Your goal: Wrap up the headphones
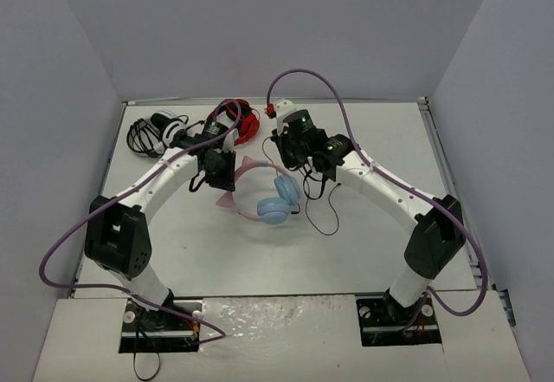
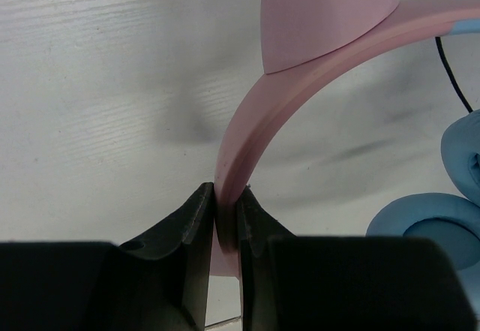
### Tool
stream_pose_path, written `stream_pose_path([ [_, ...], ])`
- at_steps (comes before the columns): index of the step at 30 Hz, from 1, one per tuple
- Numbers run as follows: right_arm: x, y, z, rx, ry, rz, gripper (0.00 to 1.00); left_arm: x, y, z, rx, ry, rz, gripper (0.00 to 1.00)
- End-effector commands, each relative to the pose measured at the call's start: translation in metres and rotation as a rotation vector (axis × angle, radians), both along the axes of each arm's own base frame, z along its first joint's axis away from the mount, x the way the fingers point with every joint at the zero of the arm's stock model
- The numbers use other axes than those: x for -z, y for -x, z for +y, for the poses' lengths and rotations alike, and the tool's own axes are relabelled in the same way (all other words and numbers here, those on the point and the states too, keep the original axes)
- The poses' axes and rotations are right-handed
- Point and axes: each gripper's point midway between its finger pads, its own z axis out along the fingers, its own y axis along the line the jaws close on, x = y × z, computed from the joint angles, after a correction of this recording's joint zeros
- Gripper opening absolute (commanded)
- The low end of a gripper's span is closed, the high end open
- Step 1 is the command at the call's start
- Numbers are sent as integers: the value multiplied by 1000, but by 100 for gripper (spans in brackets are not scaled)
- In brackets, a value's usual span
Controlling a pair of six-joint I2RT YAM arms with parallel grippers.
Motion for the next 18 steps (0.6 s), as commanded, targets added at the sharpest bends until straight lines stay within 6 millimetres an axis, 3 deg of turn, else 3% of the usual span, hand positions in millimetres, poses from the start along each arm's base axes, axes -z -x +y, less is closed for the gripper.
stream_pose_path([
  [1,-42,11,8,-29,-80,-65,0,-45,-34,-21,-59,117,-135,0],
  [11,-38,31,16,-61,-69,-42,0,-50,-57,-28,-132,144,-151,0],
  [18,-37,42,17,-71,-63,-31,0,-54,-72,-20,-223,129,-180,0],
])
